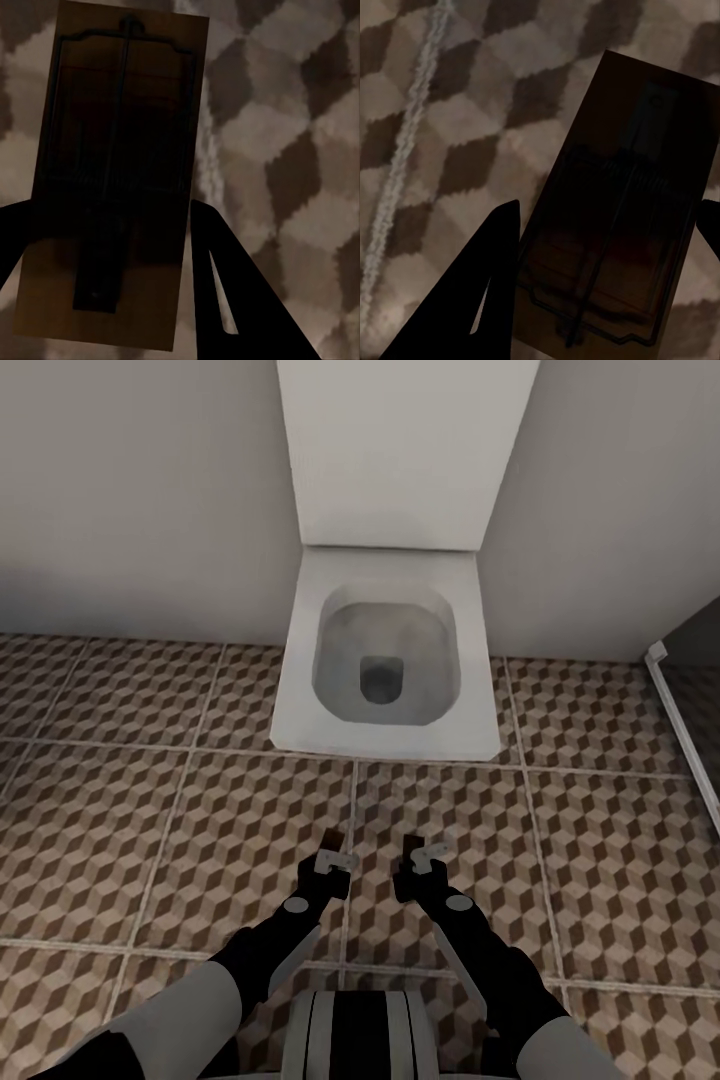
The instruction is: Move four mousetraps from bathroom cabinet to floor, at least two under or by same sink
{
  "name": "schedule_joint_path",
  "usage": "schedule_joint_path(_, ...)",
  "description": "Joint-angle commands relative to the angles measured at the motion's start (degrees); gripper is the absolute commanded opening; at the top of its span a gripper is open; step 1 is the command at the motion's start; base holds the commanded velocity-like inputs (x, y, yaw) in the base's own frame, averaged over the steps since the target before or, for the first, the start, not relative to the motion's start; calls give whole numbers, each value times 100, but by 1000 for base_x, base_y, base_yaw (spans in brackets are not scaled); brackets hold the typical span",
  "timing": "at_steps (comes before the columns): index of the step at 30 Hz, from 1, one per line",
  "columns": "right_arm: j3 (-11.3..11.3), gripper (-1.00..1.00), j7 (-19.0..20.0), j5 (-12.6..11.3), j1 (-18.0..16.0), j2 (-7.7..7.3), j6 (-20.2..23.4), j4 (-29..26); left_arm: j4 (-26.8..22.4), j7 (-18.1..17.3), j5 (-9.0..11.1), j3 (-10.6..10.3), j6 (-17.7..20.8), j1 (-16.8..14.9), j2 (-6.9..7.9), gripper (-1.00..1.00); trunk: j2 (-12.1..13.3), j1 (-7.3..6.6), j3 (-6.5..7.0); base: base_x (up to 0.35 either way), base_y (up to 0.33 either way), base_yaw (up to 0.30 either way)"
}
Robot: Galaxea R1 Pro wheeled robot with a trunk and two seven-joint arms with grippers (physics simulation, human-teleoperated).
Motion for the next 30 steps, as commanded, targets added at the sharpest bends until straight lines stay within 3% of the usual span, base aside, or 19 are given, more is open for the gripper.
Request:
schedule_joint_path(1,13,-100,-32,-60,-2,-3,23,-7,-6,54,32,-48,3,-6,5,-100,-1,-1,-6,0,0,0)
schedule_joint_path(22,13,-100,-31,-60,-2,-3,23,-9,-6,54,32,-56,3,-6,5,-100,-1,-1,-82,0,0,0)
schedule_joint_path(30,13,-100,-27,-60,-2,-3,23,-8,18,54,32,-57,3,-6,5,-100,-1,-1,-89,179,51,0)
